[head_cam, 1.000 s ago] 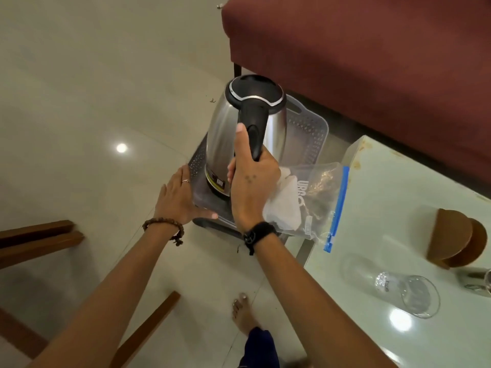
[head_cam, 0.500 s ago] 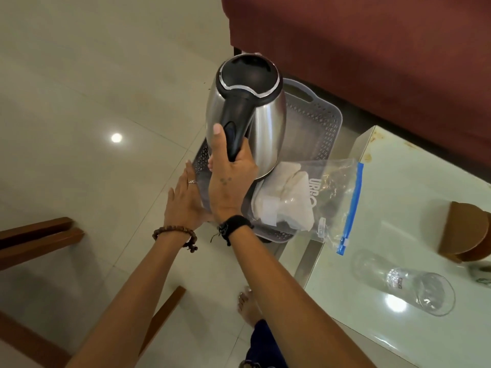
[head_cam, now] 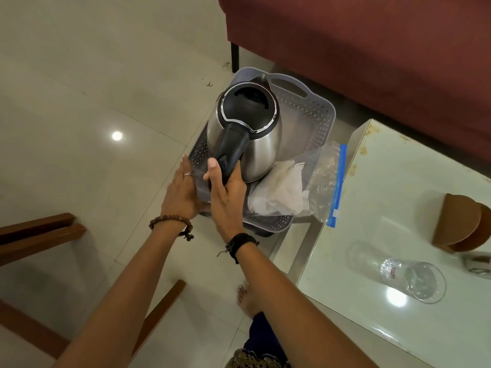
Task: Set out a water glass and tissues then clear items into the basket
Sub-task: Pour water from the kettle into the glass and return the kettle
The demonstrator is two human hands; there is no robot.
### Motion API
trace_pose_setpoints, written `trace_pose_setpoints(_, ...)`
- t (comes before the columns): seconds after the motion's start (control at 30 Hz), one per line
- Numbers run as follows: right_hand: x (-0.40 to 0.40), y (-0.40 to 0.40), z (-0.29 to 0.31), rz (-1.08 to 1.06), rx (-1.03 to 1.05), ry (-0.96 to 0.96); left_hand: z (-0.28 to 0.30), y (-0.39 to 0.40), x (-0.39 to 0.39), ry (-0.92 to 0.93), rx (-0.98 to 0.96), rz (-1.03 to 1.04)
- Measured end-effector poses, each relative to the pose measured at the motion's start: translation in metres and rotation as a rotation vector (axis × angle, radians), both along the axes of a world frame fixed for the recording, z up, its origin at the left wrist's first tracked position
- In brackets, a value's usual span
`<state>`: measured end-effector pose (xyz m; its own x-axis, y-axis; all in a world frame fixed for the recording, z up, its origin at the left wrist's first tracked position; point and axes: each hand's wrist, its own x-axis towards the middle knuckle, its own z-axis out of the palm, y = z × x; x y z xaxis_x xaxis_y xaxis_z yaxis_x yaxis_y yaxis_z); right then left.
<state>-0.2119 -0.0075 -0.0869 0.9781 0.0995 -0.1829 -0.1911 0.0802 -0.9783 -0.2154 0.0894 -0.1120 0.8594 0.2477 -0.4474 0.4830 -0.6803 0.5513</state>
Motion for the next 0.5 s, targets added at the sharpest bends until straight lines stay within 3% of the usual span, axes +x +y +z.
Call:
trace_pose_setpoints(0.17,-0.002,-0.028,0.012,0.127,-0.101,0.018,0.011,-0.015,-0.026,-0.143,0.011,0.018)
trace_pose_setpoints(0.33,-0.039,-0.108,0.019,0.054,-0.204,-0.013,0.025,-0.095,-0.087,-0.322,0.102,0.338)
trace_pose_setpoints(0.5,-0.094,-0.229,0.017,-0.099,-0.374,-0.012,0.024,-0.219,-0.134,-0.252,-0.142,0.050)
